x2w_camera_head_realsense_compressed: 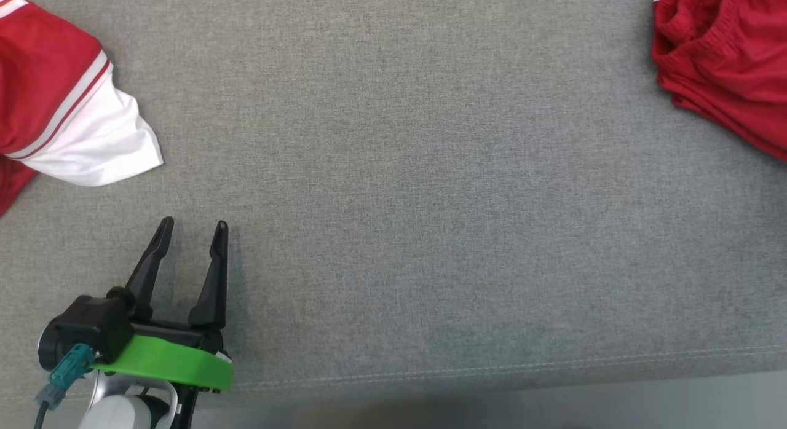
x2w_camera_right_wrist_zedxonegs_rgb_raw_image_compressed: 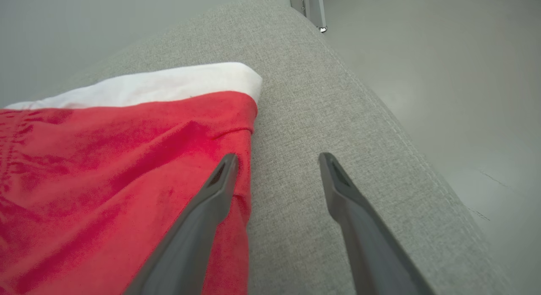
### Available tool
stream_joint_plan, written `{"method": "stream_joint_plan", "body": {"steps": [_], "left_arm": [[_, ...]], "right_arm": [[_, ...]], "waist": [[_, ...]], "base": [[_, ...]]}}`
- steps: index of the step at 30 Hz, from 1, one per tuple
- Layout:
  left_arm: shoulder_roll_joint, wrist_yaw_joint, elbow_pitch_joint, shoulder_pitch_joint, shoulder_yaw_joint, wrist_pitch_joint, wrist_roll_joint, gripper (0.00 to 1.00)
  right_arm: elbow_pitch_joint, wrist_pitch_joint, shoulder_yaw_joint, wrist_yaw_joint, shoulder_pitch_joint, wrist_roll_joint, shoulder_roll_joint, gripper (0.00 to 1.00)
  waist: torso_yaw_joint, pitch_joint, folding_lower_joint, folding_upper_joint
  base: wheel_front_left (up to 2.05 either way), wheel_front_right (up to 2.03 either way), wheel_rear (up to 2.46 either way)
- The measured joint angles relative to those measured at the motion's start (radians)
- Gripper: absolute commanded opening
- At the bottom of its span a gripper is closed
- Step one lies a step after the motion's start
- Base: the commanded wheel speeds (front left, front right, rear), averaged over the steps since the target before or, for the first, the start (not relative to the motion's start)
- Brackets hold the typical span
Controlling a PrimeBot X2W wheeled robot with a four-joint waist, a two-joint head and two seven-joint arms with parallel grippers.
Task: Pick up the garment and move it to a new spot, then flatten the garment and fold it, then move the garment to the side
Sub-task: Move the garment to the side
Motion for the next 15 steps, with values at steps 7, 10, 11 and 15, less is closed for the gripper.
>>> {"method": "stream_joint_plan", "body": {"steps": [7,10,11,15], "left_arm": [[-0.026,-0.002,0.027,-0.002,-0.010,-0.007,-0.009,1.00],[-0.038,-0.007,0.034,-0.003,-0.012,-0.016,-0.010,1.00],[-0.043,-0.009,0.040,-0.004,-0.012,-0.016,-0.013,1.00],[-0.065,-0.009,0.063,-0.004,-0.012,-0.024,-0.018,1.00]], "right_arm": [[0.037,-0.069,-0.001,-0.008,0.046,-0.010,0.006,1.00],[0.033,-0.114,-0.007,-0.008,0.047,-0.020,0.004,1.00],[0.026,-0.139,-0.010,-0.008,0.047,-0.022,0.002,1.00],[-0.025,-0.255,0.000,-0.007,0.057,-0.073,-0.026,1.00]], "waist": [[-0.004,-0.033,0.0000,0.0000],[-0.004,-0.049,0.0000,0.0000],[-0.004,-0.058,0.0000,0.0000],[-0.001,-0.102,0.0000,0.0000]], "base": [[0.00,0.00,0.00],[0.00,0.00,0.00],[0.00,0.00,0.00],[0.00,0.00,0.00]]}}
